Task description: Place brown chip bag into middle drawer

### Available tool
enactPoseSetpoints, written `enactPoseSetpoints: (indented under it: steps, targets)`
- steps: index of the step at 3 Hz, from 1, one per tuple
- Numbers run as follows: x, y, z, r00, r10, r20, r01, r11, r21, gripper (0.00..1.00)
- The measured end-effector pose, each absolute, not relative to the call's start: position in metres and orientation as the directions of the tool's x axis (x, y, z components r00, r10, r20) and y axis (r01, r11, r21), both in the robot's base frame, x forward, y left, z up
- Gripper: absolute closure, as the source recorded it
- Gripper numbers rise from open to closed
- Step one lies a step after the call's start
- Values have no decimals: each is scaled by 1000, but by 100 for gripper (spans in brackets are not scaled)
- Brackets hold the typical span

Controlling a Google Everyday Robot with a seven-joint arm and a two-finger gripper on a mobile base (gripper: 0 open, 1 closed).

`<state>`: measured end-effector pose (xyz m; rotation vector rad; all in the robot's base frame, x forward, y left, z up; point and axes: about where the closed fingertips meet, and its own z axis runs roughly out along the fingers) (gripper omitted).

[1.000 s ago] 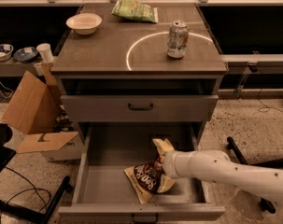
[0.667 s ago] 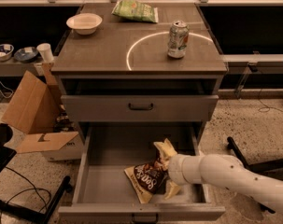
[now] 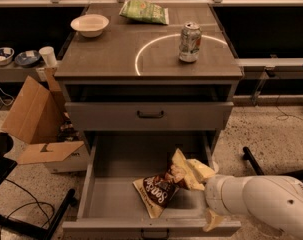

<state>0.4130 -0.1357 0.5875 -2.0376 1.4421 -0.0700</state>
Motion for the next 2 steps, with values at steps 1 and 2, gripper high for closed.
enactPoseSetpoints:
  steps: [1,2]
  targets:
    - [390,-162,595,364,-923,-127,-827,-257,-501,0]
    - [401,-172,627,403,-913,68,-764,-376,-524,0]
